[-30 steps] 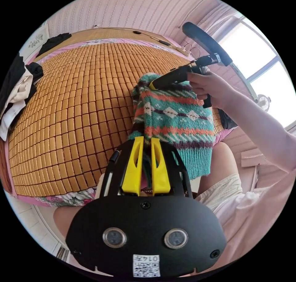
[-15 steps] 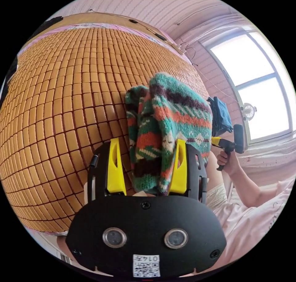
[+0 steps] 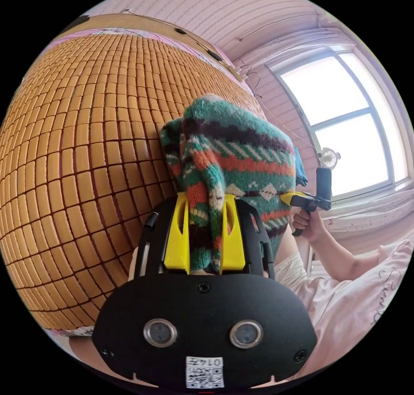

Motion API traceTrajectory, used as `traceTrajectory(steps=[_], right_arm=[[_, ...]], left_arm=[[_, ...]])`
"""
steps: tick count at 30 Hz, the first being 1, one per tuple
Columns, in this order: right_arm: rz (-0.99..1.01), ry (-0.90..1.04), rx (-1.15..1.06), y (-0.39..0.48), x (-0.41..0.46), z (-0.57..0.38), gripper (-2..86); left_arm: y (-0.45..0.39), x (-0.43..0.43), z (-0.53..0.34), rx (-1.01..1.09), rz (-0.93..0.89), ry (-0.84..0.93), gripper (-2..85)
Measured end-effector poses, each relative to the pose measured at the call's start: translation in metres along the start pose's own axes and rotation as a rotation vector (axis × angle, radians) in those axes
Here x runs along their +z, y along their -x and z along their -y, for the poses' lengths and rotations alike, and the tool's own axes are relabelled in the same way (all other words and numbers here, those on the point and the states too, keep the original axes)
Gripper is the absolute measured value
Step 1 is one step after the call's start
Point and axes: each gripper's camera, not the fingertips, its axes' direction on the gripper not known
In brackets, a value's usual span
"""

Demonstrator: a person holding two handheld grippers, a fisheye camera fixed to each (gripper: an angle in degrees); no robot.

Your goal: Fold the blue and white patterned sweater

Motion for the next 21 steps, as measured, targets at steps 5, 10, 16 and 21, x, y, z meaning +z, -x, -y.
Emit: traceTrajectory(steps=[5, 10, 16, 21], right_arm=[[-0.034, -0.070, -0.109, 0.017, -0.045, -0.029, 13.5], [-0.071, -0.140, -0.108, 0.003, -0.122, -0.065, 13.6], [-0.341, -0.164, -0.066, -0.033, -0.261, -0.102, 13.7], [-0.543, -0.102, 0.104, -0.098, -0.338, -0.095, 14.6]], left_arm=[[-0.044, -0.007, -0.004, 0.063, -0.028, -0.060, 10.7], [-0.136, 0.025, 0.028, 0.196, -0.117, -0.044, 10.7], [-0.294, 0.128, 0.093, 0.403, -0.286, 0.056, 10.9], [-0.387, 0.224, 0.134, 0.361, -0.284, 0.052, 11.3]])
